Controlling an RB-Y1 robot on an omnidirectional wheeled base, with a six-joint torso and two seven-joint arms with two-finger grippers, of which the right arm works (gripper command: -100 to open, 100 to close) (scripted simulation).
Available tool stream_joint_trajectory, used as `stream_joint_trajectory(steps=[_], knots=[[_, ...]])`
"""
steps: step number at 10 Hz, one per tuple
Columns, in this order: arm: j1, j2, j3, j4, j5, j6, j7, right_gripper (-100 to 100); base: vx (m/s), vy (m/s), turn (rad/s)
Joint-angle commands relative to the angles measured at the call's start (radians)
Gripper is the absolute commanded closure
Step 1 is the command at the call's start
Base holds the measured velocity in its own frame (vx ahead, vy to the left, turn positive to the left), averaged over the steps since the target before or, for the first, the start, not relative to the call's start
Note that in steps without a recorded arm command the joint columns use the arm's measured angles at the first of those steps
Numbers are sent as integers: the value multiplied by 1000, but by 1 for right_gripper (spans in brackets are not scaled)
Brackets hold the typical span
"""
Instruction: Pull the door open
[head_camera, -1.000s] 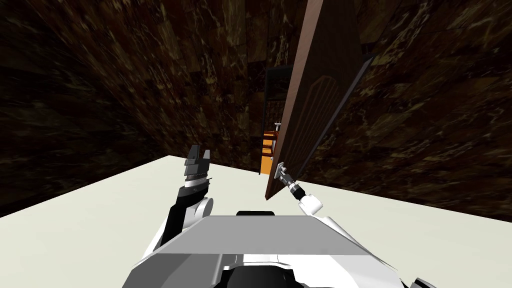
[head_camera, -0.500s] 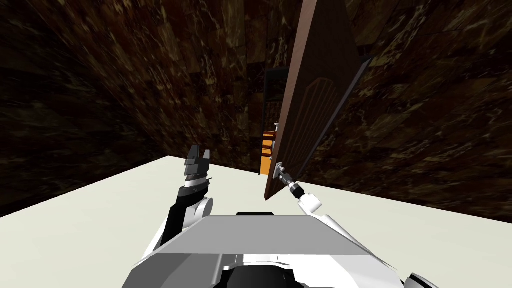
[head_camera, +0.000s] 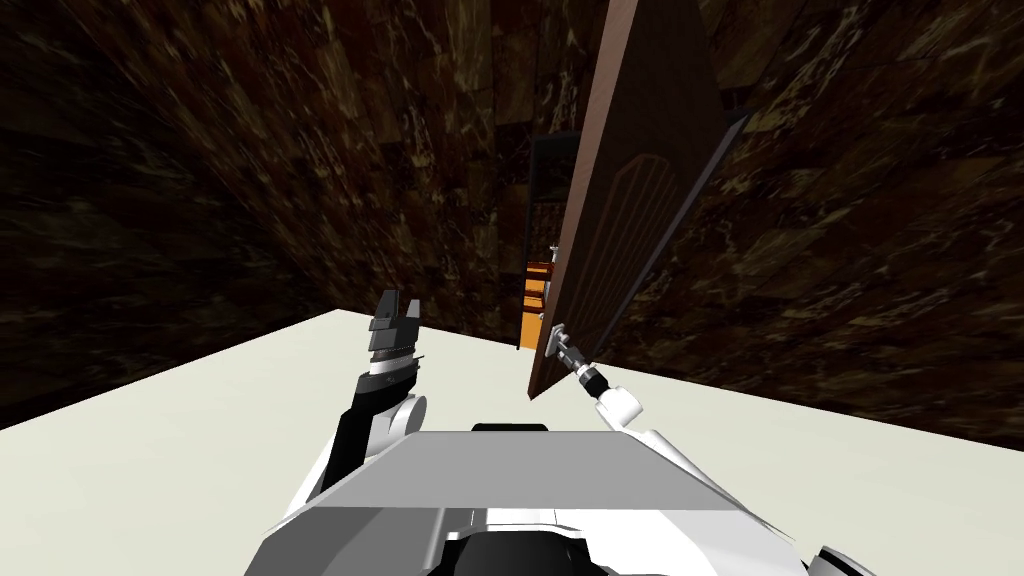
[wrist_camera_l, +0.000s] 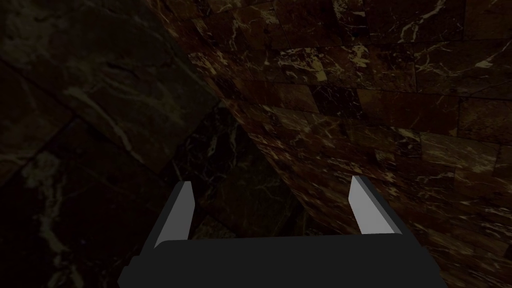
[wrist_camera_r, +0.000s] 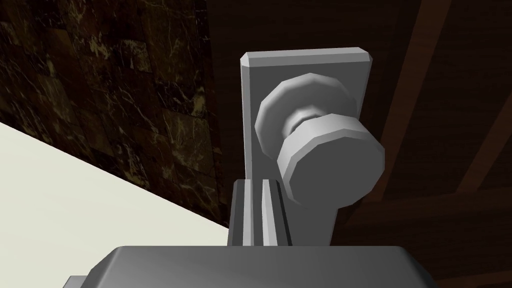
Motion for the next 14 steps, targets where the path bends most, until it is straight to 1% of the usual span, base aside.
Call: stream_joint_trajectory(steps=[1,4,6,7,8,9,10,11,14], knots=[[2,-3,1,0,8,22,2,-100,-136,-149,95],[8,-6,13,-12,33,74,5,-100,-180,-178,31],[10,-8,19,-18,45,99,7,-100,-170,-170,16],[19,-1,38,-6,46,89,3,-100,-76,-64,32],[-5,-25,27,18,29,82,-24,-100,-52,-10,219],[-17,-36,19,27,21,78,-35,-100,-51,-26,213],[-17,-36,19,27,21,78,-35,-100,-17,-19,66],[-28,-47,11,35,14,73,-46,-100,7,-11,67],[-41,-59,2,45,5,68,-59,-100,11,-5,71]])
